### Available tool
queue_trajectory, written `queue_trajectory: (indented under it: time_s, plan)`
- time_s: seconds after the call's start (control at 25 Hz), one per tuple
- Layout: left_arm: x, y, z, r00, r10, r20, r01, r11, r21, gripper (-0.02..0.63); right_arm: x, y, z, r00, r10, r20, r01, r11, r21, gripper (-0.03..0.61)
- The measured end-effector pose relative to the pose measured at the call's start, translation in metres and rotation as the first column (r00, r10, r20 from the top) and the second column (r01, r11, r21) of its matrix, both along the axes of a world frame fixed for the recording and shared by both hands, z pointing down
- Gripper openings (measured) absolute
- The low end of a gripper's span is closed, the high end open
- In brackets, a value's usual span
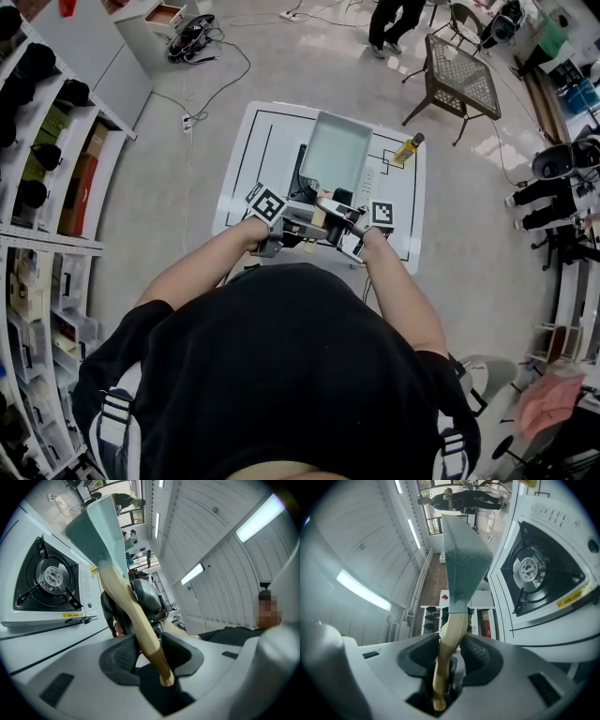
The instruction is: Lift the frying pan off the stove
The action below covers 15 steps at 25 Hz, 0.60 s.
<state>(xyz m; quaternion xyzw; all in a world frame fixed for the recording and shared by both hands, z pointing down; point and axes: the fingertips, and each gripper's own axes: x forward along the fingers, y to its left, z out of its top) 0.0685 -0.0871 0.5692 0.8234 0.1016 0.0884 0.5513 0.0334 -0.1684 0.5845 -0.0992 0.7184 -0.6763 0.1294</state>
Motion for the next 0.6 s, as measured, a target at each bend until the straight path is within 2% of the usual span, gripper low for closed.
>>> queue_trajectory:
  time_s: [0.6]
  plan:
    - [0.0027,0.0082,0.0013,1.000,-0.003,0.003,0.003,1.000,0.006,0.150,0.0001,0.0084,-0.0005,1.000,-0.006,0.003,0.006,1.000,-0.012,0.149]
